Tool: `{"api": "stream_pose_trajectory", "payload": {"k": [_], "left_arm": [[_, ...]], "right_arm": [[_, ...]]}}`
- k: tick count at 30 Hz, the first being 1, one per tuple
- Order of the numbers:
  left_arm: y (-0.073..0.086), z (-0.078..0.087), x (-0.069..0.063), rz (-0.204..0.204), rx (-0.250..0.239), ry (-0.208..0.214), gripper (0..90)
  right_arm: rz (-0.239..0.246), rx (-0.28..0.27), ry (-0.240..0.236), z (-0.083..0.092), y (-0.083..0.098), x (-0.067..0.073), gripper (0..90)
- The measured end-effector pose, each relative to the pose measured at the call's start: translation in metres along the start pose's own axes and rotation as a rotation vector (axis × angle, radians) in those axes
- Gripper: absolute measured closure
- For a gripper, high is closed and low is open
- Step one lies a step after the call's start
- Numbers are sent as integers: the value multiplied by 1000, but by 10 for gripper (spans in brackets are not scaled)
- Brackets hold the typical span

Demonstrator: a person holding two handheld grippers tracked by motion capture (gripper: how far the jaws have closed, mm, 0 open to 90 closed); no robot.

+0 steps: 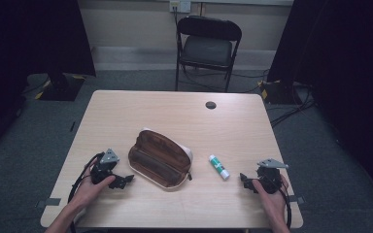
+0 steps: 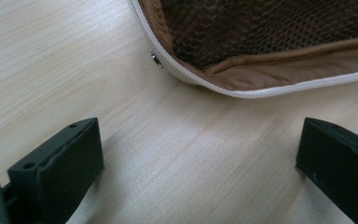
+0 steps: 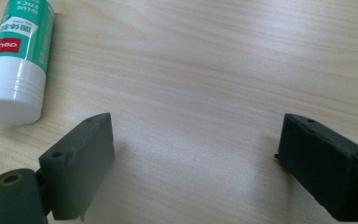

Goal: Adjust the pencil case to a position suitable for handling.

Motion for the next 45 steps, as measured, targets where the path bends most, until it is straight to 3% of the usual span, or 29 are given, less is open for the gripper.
{"api": "stream_pose_trajectory", "payload": {"k": [8,9,10,11,13,20,22,28,33,36,40,43,45], "left_arm": [[-1,3,3,2,11,5,53],[-1,4,3,0,6,3,107],[-1,6,4,2,6,3,107],[-1,7,5,3,1,0,177],[-1,10,6,13,6,2,202],[-19,27,2,15,-93,21,222],[-32,31,0,-15,-118,10,255],[-57,34,3,-37,-180,8,345],[-73,27,10,-11,-224,42,550],[-76,17,14,14,-211,40,553],[-78,6,15,12,-201,42,545],[-74,-2,21,36,-193,46,510],[-72,-9,28,78,-203,53,502]], "right_arm": [[-6,2,6,-1,0,0,86],[-4,3,5,-1,0,-1,84],[-4,3,5,-1,0,-1,84],[-3,3,6,-1,0,-1,84],[-7,3,9,-1,0,0,85],[-8,3,11,-1,0,0,85],[-9,3,11,-1,0,0,85],[-7,3,8,-1,0,0,85],[-7,3,8,-1,0,0,85],[-7,3,8,-1,0,0,84],[-6,2,8,-1,0,-1,84],[-6,2,8,-1,0,-1,85],[-6,2,8,-1,0,-1,85]]}}
Point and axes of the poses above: each handheld gripper's, and its own axes: z roughly backward along the jaws, y roughly out of its underside, x roughly to its left, the point moved 5 cm from there along -z, roughly forward along the jaws, and after that the axes turned 6 degrees about -x, right-handed, at the moved point
